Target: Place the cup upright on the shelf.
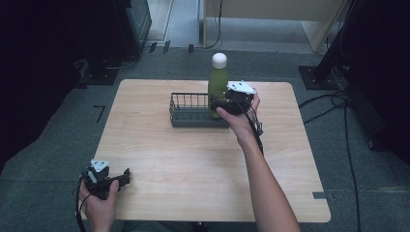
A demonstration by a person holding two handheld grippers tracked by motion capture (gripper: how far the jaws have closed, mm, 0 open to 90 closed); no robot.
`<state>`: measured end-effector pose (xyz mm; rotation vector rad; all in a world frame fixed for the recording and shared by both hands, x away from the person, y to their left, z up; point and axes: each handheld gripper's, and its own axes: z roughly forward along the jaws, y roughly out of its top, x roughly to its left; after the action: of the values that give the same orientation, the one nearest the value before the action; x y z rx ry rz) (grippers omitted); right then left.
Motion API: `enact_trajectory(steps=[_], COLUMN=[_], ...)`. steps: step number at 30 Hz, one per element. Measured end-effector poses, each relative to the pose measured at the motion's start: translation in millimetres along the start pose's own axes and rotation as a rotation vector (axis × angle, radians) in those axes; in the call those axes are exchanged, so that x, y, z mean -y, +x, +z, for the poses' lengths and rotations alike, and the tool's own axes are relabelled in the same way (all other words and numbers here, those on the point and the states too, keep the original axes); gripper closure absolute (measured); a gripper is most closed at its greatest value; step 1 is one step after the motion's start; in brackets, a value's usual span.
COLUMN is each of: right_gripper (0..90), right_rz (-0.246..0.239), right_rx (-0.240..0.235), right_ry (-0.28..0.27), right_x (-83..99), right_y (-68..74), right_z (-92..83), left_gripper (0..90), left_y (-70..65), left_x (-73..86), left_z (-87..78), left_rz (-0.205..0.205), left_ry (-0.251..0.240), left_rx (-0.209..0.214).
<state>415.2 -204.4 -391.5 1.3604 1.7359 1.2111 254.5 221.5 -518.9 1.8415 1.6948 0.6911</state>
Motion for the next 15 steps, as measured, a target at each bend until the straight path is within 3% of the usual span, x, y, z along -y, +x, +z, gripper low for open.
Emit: enact_trajectory(steps=[15], right_gripper=[2.8], right_rz=[0.014], right_rx=[0.018], right_ry=[-0.001], right_x=[30.7], right_y=[-22.5], right_z=[-33.8], left_gripper=[0.0], left_y=[0.0], left_x=[0.0], left_z=[0.0], left_rz=[0.000], left_ry=[0.000], left_rx=[0.000])
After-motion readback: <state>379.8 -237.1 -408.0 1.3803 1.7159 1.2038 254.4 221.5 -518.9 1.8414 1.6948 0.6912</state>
